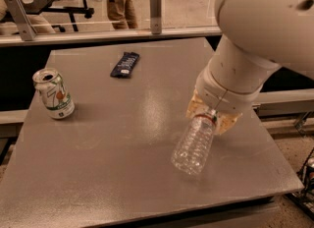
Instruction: Place water bottle upright
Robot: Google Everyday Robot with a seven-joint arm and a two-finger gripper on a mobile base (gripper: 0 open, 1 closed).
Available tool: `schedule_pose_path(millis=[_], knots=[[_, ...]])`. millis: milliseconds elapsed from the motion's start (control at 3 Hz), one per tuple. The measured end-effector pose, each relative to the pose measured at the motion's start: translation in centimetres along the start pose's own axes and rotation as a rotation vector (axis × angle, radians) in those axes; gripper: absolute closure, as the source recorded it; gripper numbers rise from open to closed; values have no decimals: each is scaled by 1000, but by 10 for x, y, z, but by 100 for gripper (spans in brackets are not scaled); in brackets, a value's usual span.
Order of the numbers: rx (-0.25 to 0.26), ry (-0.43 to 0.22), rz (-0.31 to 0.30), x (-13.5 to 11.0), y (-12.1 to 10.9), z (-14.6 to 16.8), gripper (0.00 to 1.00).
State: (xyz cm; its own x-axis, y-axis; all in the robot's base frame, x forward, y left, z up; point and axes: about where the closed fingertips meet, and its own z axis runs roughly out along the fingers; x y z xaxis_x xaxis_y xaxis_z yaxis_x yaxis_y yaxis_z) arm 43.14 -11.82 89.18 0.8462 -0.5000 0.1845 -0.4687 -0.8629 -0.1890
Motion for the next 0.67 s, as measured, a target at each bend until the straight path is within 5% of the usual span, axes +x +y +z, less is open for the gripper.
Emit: schedule_pose_path(millis=[333,667], knots=[[151,139,-93,28,-37,-28,100],[248,251,-170,44,-60,-46,100]])
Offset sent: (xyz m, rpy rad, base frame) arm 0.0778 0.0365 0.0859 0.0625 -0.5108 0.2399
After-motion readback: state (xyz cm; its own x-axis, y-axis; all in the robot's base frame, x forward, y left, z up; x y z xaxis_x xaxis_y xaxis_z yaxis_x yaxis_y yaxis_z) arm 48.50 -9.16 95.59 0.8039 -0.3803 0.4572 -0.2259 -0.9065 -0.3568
